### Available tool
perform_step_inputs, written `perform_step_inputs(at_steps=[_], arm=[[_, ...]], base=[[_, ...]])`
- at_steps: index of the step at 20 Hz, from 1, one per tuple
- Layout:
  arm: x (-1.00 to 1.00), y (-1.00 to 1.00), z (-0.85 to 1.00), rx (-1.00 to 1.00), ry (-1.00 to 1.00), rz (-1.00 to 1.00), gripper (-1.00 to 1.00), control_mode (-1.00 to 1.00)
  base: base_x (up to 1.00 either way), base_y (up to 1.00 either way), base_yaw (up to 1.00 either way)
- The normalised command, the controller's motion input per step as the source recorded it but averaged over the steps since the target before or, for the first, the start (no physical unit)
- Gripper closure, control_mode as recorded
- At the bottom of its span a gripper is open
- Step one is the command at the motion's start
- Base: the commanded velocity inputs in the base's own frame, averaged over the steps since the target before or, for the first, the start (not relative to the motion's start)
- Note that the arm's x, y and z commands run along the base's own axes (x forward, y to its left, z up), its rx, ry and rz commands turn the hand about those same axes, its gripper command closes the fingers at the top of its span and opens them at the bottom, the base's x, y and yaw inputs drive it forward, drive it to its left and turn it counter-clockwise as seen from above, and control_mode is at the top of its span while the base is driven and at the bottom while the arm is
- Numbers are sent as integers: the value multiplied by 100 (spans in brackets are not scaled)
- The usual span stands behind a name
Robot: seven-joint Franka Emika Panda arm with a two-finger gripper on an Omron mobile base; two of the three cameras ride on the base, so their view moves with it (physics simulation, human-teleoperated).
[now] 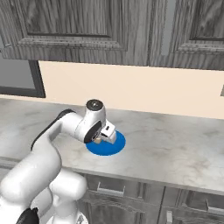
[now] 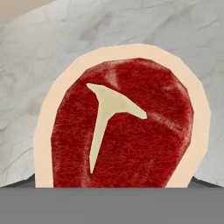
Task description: Place the steak on the counter behind the older steak on the same shelf of the fridge to maintain FIFO order. Close the fridge door when finished.
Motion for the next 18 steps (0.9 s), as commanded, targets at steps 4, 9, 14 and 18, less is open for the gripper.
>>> perform_step_inputs(at_steps=[4,9,14,18], arm=[[-80,0,99,8,0,-4,100,-100],[-96,0,40,3,-3,-17,100,-100],[-31,7,0,-1,0,-3,100,-100],[-76,30,21,0,0,-8,100,-100]], base=[[0,0,0],[0,0,0],[0,0,0],[0,0,0]])
